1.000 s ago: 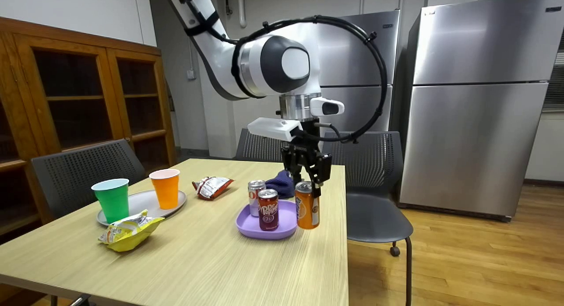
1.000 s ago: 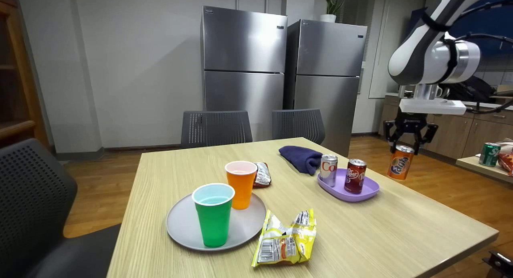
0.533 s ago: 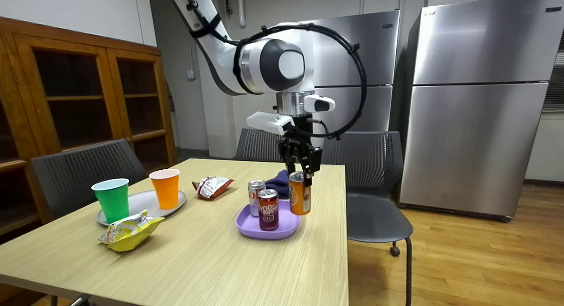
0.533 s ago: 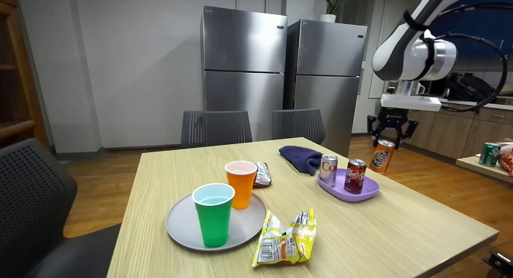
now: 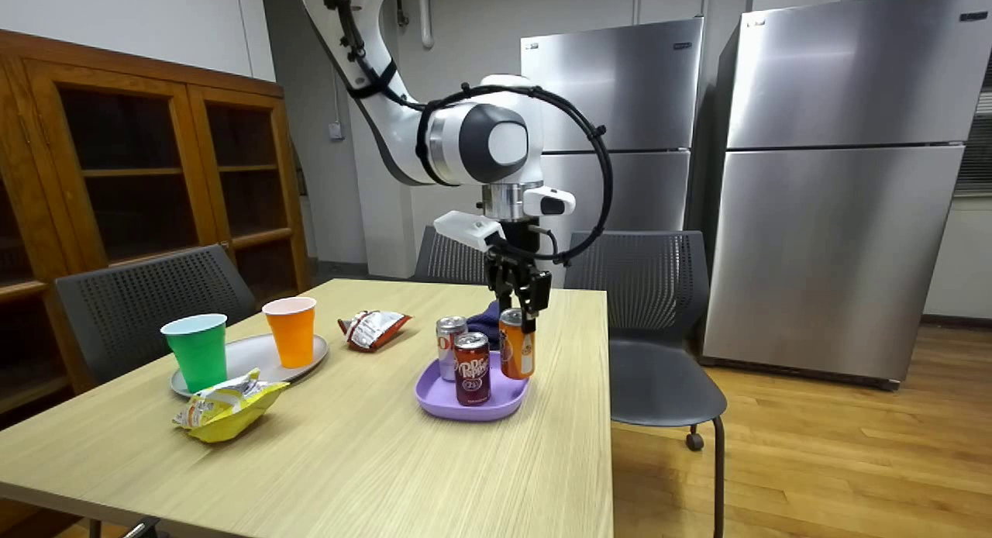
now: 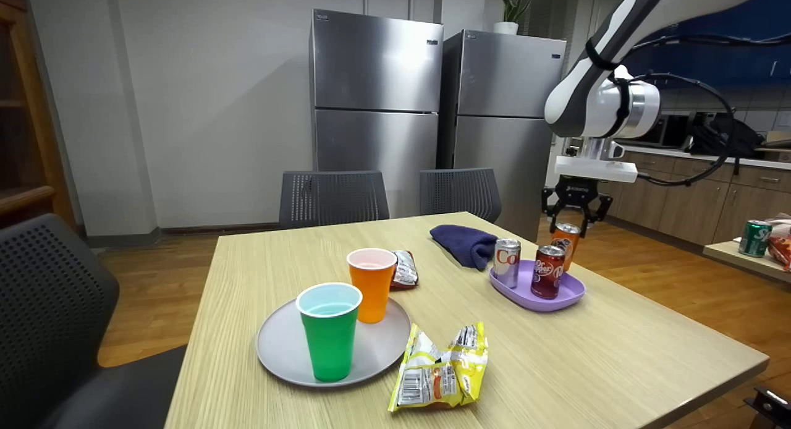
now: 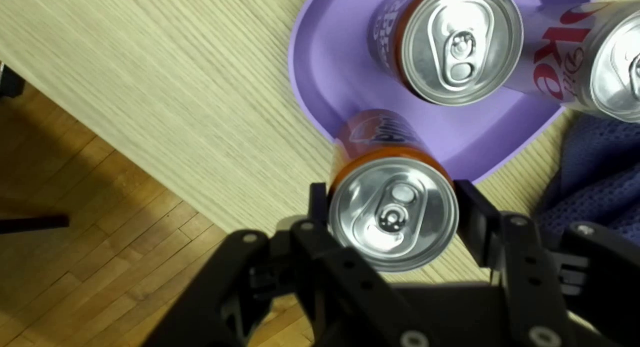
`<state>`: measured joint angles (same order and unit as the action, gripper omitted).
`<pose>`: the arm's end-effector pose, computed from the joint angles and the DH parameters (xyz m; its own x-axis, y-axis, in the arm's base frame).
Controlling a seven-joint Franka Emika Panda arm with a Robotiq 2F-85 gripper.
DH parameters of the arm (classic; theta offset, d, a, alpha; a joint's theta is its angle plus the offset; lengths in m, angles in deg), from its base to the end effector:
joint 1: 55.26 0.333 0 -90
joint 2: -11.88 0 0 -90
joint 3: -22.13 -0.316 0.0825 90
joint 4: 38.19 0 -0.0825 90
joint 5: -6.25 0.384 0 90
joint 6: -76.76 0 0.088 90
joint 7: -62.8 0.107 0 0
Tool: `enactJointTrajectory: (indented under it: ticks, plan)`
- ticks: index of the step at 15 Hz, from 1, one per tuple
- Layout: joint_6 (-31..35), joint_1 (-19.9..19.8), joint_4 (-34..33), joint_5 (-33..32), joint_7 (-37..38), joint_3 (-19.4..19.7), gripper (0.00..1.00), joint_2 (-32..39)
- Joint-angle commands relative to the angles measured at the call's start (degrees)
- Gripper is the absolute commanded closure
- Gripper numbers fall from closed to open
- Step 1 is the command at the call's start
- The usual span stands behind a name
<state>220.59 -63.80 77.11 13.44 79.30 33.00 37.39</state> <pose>0.5774 -0.2008 0.2396 0.7597 -0.6474 0.0613 -0.6477 -0.7617 -0.0170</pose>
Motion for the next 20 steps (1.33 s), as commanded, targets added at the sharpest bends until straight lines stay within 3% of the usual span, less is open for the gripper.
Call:
enactJointTrajectory:
  ticks: [1, 8, 20]
  plan:
    - [-3.8, 0.1, -4.4, 1.2, 2.2, -0.2, 0.62, 0.8]
    - [-4.6, 0.3, -6.8, 3.9, 3.2, -1.4, 0.62, 2.9]
    - [-1.9, 3.3, -7.3, 2.5, 9.0, -0.3, 0.62, 6.2]
